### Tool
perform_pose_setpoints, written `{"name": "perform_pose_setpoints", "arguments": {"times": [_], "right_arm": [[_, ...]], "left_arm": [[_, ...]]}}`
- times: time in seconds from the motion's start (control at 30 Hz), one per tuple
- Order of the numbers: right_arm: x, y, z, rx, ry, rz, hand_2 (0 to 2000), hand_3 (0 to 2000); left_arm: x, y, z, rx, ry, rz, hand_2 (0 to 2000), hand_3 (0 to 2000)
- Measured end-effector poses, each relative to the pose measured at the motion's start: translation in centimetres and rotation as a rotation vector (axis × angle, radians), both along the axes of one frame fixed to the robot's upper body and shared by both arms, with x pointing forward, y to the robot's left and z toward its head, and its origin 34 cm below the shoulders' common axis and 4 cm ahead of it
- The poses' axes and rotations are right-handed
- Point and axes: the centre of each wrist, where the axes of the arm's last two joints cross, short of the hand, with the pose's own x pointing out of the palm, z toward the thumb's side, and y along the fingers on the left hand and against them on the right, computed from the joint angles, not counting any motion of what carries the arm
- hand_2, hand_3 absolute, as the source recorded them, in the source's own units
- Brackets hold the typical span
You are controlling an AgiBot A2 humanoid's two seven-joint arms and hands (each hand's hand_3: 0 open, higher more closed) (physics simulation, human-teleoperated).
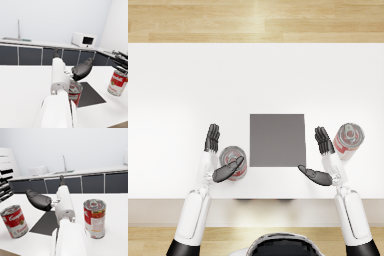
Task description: Pick up the red can on the left and place it in the middle, then pick up the red can on the right and place it on top of the can in the middle
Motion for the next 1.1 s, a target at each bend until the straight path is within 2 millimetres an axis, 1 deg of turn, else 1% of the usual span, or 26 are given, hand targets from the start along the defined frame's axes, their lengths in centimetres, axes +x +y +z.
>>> {"name": "perform_pose_setpoints", "arguments": {"times": [0.63,0.7,0.77,0.8,0.97,1.1], "right_arm": [[0.0,0.0,0.0,0.0,0.0,0.0,0,0],[-0.1,0.3,-0.3,0.032,-0.02,-0.041,0,0],[-0.5,0.3,0.0,0.055,-0.054,-0.069,0,0],[-0.7,0.0,0.3,0.024,-0.084,-0.098,0,0],[-1.2,-1.9,1.4,-0.149,-0.214,-0.263,0,0],[-1.2,-3.9,2.4,-0.208,-0.268,-0.378,0,0]], "left_arm": [[0.0,0.0,0.0,0.0,0.0,0.0,0,0],[-0.1,-0.4,-0.3,-0.001,-0.046,-0.05,0,0],[-0.5,-0.5,-0.1,-0.006,-0.085,-0.076,0,0],[-0.7,-0.5,0.0,-0.008,-0.101,-0.081,0,0],[-1.8,0.1,0.3,0.196,-0.191,-0.016,0,0],[-2.6,0.7,-0.2,0.312,-0.203,0.026,0,0]]}}
